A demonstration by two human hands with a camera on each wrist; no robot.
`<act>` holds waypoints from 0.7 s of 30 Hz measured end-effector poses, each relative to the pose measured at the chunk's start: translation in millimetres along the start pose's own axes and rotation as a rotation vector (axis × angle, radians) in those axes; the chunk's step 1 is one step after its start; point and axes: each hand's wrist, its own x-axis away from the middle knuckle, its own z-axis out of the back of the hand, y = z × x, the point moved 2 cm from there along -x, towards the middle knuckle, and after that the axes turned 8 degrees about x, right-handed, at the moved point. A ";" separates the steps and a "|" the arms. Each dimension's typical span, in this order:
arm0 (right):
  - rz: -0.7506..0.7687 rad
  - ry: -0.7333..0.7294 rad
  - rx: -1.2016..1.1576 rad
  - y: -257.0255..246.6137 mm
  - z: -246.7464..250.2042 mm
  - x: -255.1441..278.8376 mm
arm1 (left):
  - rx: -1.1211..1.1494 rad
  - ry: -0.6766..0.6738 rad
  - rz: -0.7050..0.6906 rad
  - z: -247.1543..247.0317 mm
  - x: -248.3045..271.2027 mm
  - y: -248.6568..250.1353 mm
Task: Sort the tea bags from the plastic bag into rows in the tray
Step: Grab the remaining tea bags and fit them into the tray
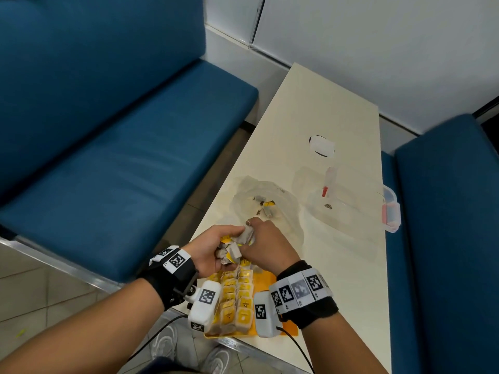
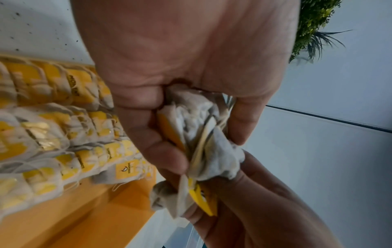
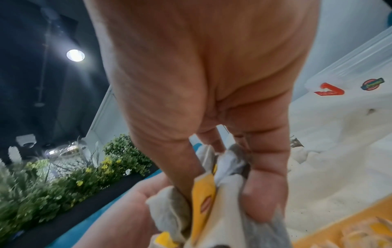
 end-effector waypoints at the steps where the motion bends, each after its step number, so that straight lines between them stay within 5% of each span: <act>1: -0.001 -0.010 0.008 -1.0 -1.2 0.8 | -0.017 0.005 -0.008 0.6 -1.3 -1.5; 6: 0.019 -0.046 0.009 -0.9 -3.8 1.8 | 0.016 -0.010 -0.025 3.9 -5.6 -5.7; 13: -0.156 -0.141 -0.576 15.4 -2.7 14.4 | 0.178 0.000 -0.059 11.2 -8.3 -3.3; 21: -0.216 -0.136 -0.851 32.1 -11.2 20.7 | 0.237 0.027 -0.068 10.4 -11.1 1.4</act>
